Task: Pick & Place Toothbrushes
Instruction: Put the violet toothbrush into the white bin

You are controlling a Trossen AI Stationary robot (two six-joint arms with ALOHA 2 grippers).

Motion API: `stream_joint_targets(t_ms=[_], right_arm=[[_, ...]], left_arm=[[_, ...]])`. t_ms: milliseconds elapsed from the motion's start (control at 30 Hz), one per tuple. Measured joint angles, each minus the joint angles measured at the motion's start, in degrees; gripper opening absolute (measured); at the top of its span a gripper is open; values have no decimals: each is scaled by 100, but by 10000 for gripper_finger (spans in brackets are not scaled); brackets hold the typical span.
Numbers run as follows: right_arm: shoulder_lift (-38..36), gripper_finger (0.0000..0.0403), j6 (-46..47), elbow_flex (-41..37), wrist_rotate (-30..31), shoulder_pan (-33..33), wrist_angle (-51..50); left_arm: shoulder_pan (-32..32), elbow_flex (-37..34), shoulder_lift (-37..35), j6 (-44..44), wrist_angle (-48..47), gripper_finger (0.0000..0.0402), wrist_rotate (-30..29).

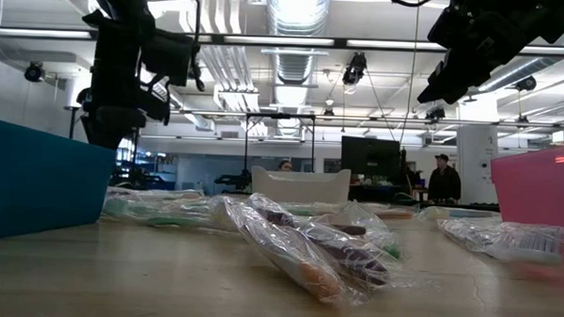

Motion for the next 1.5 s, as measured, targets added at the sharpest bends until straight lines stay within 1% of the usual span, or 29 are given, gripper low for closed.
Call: stream_joint_targets(t_ms=[100, 233, 400, 667, 833, 1100, 1267, 1500], right_arm=[[0, 8, 16, 0, 0, -2, 0], [0, 8, 16, 0, 0, 0, 0], [2, 8, -1, 0, 0, 0, 0], [2, 8, 7, 0, 0, 0, 0], [0, 8, 15, 0, -2, 0, 0], [1, 8, 6, 0, -2, -2, 0], [2, 8, 10, 0, -2, -2, 0], [1, 8, 1, 0, -2, -2, -1]], left_arm=[[3, 0, -11, -8, -144, 181, -325], [29, 0, -26, 152, -134, 181, -319], [117, 0, -17, 591, -11, 181, -113], [258, 0, -17, 942, 217, 181, 143], [278, 0, -19, 1190, 217, 181, 437], [483, 0, -20, 1252, 222, 181, 456], [736, 0, -20, 1388, 233, 181, 493], [839, 0, -22, 1326, 251, 181, 930]])
